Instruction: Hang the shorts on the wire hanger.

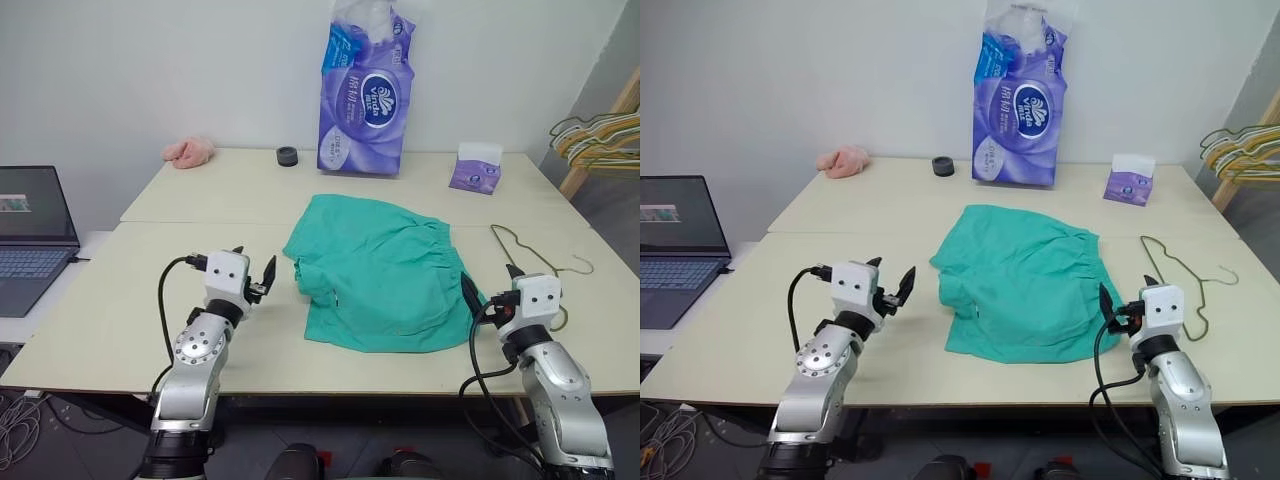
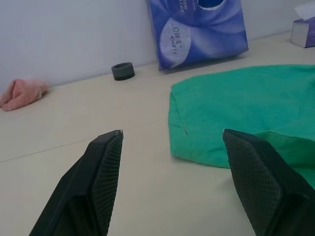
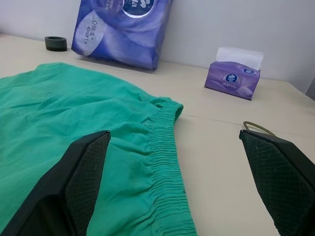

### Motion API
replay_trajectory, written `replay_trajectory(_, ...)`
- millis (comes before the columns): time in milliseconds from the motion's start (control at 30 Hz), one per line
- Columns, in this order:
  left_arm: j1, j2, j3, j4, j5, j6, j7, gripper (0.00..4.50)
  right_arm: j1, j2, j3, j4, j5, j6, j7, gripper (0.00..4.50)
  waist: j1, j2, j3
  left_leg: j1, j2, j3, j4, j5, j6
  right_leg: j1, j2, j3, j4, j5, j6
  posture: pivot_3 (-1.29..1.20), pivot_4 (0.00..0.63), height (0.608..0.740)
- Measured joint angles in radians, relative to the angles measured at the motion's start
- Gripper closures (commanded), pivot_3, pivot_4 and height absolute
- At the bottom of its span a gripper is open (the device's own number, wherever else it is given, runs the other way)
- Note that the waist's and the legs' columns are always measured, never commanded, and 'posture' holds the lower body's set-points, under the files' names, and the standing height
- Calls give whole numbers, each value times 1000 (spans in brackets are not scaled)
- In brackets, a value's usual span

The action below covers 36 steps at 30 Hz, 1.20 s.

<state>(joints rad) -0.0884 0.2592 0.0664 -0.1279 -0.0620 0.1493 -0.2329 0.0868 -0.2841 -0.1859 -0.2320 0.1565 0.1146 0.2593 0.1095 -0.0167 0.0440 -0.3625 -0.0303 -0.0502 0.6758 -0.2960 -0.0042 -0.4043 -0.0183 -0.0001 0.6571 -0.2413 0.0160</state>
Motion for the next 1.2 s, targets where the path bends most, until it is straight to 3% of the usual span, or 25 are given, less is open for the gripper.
replay_trajectory(600,57,2,14,-3,-84,-106,-105,1078,-31,-15,11,-3,1,23,1,17,-1,1,0,0,0,0,0,0,0,0,0,0,0,0,0,131,24,740)
replay_trajectory(767,76,16,15,-15,-116,-118,-154,36,-31,-15,13,-12,1,31,1,0,-3,2,1,0,0,0,0,0,0,0,0,0,0,-1,-1,119,27,740)
replay_trajectory(833,81,29,15,-27,-146,-112,-192,36,-31,-15,14,-25,1,38,3,0,-4,2,2,0,0,0,0,0,0,0,0,0,0,-1,-1,113,30,740)
replay_trajectory(1000,100,173,-33,-83,-240,-39,-409,36,-23,-59,41,-80,35,90,81,0,-15,4,3,0,0,0,0,0,0,0,0,-1,0,-5,-8,104,34,740)
replay_trajectory(1100,77,333,-93,-78,-239,16,-573,36,25,-187,114,-190,132,197,250,0,-29,8,6,0,0,-2,-1,0,1,0,1,-3,0,-7,-10,93,34,740)
replay_trajectory(1200,5,419,-149,-53,-201,-3,-690,36,68,-312,181,-293,213,304,392,0,-35,9,8,0,0,-3,-1,0,1,1,0,-6,0,-7,-10,87,34,740)
